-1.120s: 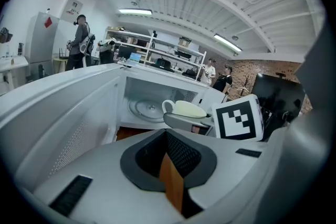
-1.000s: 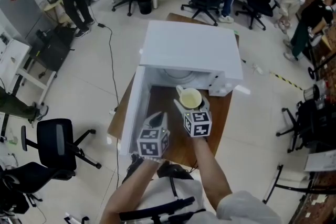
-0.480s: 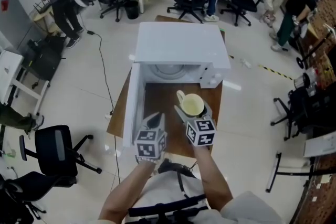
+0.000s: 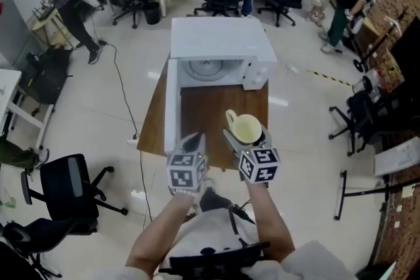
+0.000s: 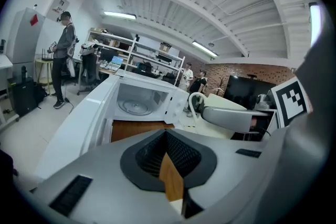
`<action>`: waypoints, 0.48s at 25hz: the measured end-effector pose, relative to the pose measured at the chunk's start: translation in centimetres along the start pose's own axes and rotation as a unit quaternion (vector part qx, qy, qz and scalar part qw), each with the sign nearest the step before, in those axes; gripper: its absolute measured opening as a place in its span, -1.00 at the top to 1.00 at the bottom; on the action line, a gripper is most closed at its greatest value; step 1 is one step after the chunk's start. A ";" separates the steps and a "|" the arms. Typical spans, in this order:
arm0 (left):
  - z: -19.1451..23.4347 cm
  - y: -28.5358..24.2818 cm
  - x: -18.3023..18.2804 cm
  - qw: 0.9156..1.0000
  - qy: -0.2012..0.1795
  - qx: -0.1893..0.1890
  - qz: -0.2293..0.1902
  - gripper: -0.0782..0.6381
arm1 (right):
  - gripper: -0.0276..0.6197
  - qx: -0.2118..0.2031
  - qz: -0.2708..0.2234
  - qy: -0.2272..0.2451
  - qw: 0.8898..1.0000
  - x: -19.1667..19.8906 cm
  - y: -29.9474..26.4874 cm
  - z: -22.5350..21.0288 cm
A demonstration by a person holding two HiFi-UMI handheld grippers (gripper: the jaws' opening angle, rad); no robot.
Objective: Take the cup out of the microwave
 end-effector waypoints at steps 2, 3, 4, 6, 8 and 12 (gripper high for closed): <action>-0.3 1.4 0.7 1.000 -0.009 0.006 0.000 0.79 | -0.54 0.005 -0.002 -0.005 1.000 0.3 2.0 0.8; -0.5 2.1 1.0 1.000 -0.015 0.009 -0.001 0.79 | -0.54 0.006 -0.003 -0.007 1.000 0.5 3.0 1.1; -0.8 2.7 1.3 1.000 -0.021 0.010 -0.003 0.79 | -0.54 0.008 -0.003 -0.008 1.000 0.6 3.9 1.4; -1.4 3.9 1.7 0.999 -0.030 0.012 -0.004 0.79 | -0.54 0.008 -0.003 -0.012 1.000 0.7 5.6 2.0; -2.0 4.9 2.2 0.999 -0.031 0.015 -0.005 0.79 | -0.54 0.007 -0.006 -0.013 1.000 0.6 7.0 2.7; -2.9 6.3 2.7 1.000 -0.024 0.015 -0.012 0.79 | -0.54 -0.005 -0.015 -0.019 1.000 0.5 9.5 3.7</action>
Point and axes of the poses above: the fingertips, and each gripper's own axes: y backward along the fingers, z to its left, x out of its underside, the point moved 1 cm from there along y, backward along the fingers, and after that the axes turned 5 degrees about y, right-handed, at the moved point
